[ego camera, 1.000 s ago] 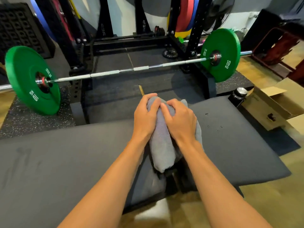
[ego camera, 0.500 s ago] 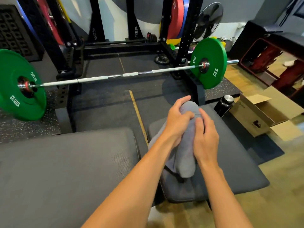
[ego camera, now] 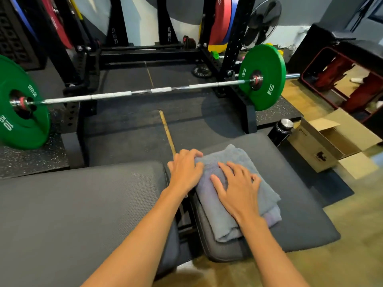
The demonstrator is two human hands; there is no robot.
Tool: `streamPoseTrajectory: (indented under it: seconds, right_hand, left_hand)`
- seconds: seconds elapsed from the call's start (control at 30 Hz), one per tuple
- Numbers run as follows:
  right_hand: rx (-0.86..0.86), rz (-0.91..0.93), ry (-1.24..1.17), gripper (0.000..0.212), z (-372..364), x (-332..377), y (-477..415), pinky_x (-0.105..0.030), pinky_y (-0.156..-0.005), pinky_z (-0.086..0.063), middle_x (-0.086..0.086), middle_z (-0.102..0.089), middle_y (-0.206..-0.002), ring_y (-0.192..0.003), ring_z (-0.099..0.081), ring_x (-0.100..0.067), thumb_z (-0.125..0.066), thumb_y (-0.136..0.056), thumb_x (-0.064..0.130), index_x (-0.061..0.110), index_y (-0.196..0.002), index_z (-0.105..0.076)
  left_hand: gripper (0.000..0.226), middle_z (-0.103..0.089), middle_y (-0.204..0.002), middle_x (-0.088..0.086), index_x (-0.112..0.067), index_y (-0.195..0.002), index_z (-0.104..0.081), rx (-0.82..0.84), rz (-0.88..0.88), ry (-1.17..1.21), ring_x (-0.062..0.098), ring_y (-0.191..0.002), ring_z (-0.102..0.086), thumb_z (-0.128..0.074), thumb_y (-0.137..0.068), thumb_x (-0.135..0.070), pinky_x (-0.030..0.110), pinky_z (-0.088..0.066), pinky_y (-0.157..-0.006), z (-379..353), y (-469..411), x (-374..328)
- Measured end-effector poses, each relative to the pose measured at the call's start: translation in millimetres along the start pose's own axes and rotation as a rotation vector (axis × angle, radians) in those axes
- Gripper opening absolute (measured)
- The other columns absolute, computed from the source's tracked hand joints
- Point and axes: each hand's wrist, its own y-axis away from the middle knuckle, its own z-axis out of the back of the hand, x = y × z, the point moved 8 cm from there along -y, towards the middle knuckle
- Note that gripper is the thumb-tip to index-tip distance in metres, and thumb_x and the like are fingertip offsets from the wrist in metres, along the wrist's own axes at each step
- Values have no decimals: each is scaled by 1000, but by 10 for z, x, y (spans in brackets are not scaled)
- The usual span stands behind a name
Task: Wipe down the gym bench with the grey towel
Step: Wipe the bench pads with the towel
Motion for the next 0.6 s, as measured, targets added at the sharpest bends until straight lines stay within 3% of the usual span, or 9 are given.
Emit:
streamPoseTrajectory:
  seconds: [0.13, 0.27, 0.33, 0.4, 0.47, 0.53, 0.6]
  right_hand:
    - [-121, 60, 44, 42, 103, 38, 150, -41, -72, -36, 2, -60, -104, -92, -55, -26, -42, -85, 53, 28, -113, -62]
    - [-140, 66, 101, 32, 77, 114, 414, -41, -62, -36, 1, -55, -86, -76, -52, -26, -47, -86, 53, 25, -97, -58]
    - [-135, 39, 142, 38, 30, 164, 229, -41, -60, -37, -3, -56, -83, -74, -54, -29, -43, -90, 58, 23, -93, -58]
    - [-152, 59, 151, 40, -48, 268, -116, -40, -58, -35, -7, -57, -81, -73, -56, -31, -42, -93, 57, 21, -91, -59]
    - [-174, 87, 129, 38, -155, 392, -529, -39, -58, -33, -9, -59, -84, -76, -57, -33, -44, -94, 54, 19, -92, -59]
    - [-152, 104, 105, 39, -261, 515, -961, -39, -63, -32, -10, -62, -95, -85, -58, -32, -40, -96, 53, 19, -98, -59]
    - [-106, 144, 119, 40, -323, 633, -1207, -39, -67, -31, -9, -63, -106, -95, -57, -31, -37, -97, 52, 19, -106, -57]
  left_hand:
    - [37, -56, -131, 7, -18, -124, -58, -19, 6, 214, 22, -123, -48, -37, -93, -12, 32, -32, -103, 31, -229, 0]
    - [33, -65, -115, 3, -17, -115, -64, 35, 82, 354, 16, -108, -56, -36, -99, -25, 20, -32, -81, -4, -351, 94]
    - [34, -68, -105, 3, -22, -113, -61, 60, 142, 481, 10, -96, -59, -35, -98, -37, 16, -34, -78, -7, -467, 166]
    - [43, -70, -102, 7, -28, -111, -60, 87, 195, 580, 17, -100, -61, -32, -92, -55, 29, -41, -94, -30, -585, 258]
    - [52, -69, -111, 6, -31, -106, -63, 88, 227, 668, 20, -107, -61, -30, -86, -66, 39, -44, -100, -48, -618, 373]
    - [50, -70, -114, 1, -29, -103, -68, 29, 229, 805, 13, -105, -64, -30, -93, -60, 36, -48, -99, -30, -632, 440]
    - [55, -65, -126, 6, -18, -123, -61, -38, 230, 811, 16, -113, -62, -27, -98, -54, 37, -47, -101, 43, -634, 443]
